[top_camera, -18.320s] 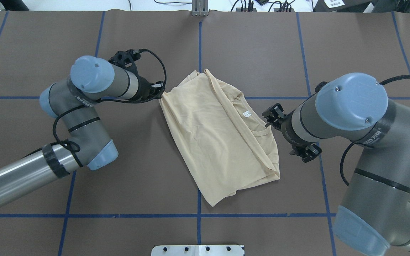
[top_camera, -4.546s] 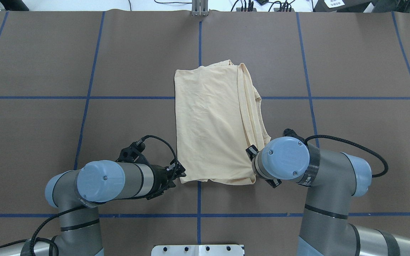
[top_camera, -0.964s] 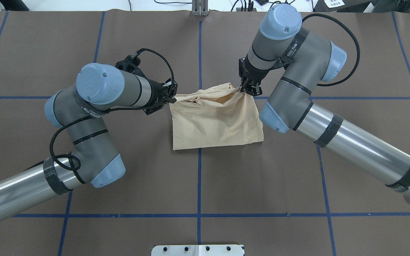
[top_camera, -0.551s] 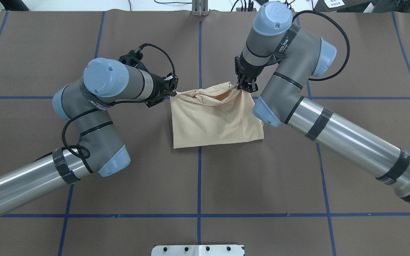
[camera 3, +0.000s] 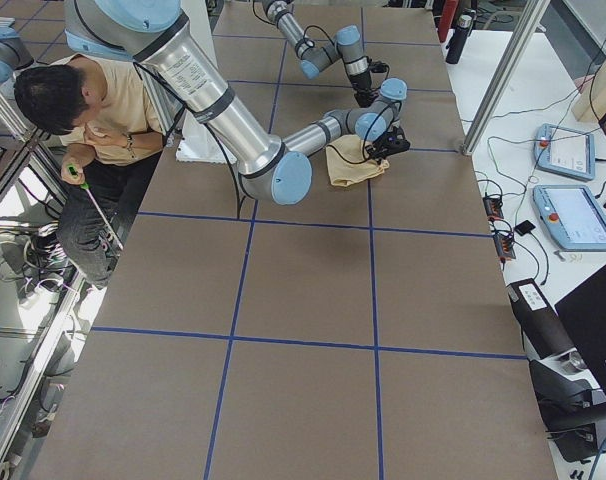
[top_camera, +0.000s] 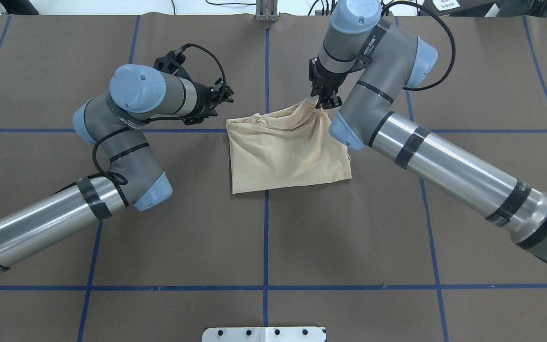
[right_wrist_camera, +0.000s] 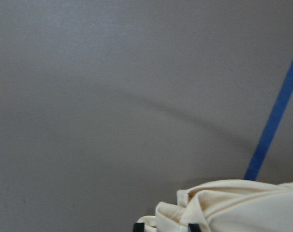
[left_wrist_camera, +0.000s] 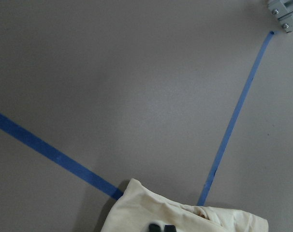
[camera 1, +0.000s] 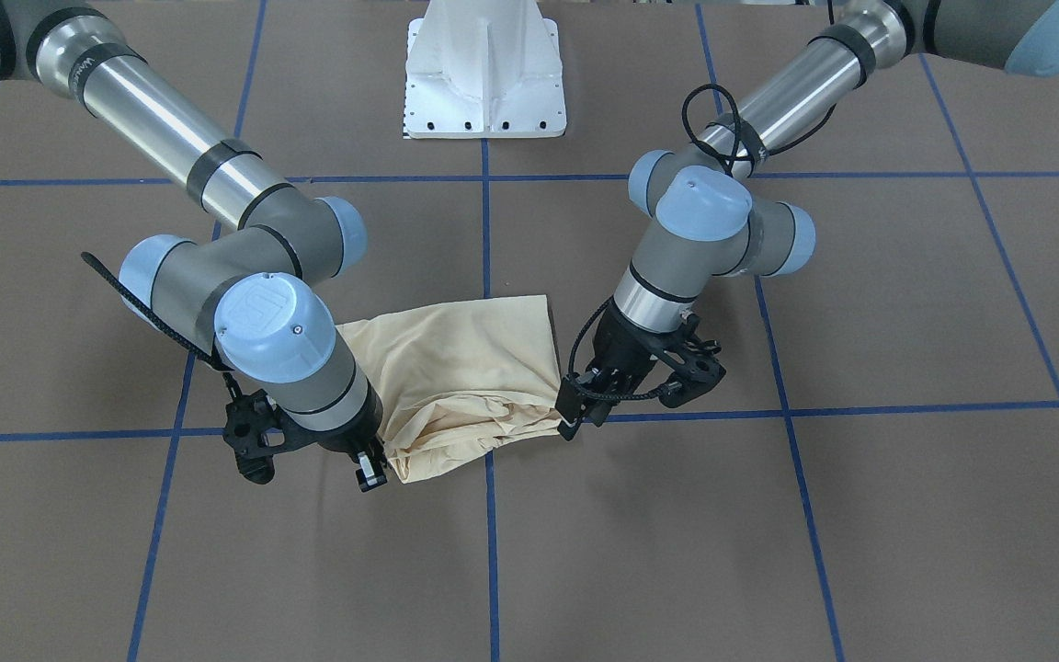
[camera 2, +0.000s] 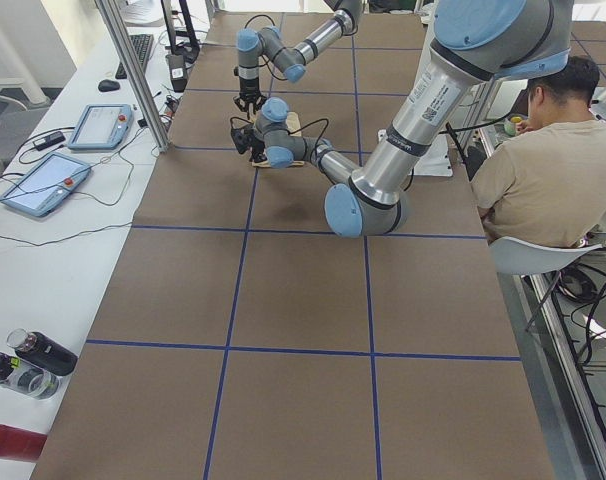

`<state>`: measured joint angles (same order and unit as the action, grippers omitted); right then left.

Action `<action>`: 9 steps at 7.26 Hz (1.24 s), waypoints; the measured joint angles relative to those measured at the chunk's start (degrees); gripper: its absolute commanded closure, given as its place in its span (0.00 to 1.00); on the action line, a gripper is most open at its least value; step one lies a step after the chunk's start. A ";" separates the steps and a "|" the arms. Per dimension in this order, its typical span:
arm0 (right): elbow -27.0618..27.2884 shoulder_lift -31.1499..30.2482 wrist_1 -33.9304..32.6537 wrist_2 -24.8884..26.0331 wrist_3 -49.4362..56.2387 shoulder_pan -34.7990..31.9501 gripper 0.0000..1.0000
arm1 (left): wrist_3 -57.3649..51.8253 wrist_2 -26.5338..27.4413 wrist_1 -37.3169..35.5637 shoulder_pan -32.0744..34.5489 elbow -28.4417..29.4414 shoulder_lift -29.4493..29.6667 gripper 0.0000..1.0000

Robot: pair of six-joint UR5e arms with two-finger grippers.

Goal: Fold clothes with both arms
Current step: 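Release the shirt and raise both grippers away to the sides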

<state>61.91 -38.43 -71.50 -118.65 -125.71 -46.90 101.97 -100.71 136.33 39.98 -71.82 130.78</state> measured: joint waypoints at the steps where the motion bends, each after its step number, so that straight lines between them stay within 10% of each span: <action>1: -1.31 1.22 0.36 0.06 2.61 -1.71 0.00 | -0.98 -0.02 1.02 0.88 0.84 0.18 0.40; 5: 0.31 -1.78 0.03 -1.59 16.45 -6.67 0.00 | -15.43 -6.59 0.99 5.41 -2.81 -3.26 0.40; 9: 9.67 -18.38 -0.22 -8.48 50.41 -18.75 0.00 | -53.89 -20.41 0.87 17.62 -12.47 -20.58 0.40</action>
<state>71.58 -56.81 -71.71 -127.12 -75.30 -65.65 48.08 -121.13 137.20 57.60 -84.29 110.20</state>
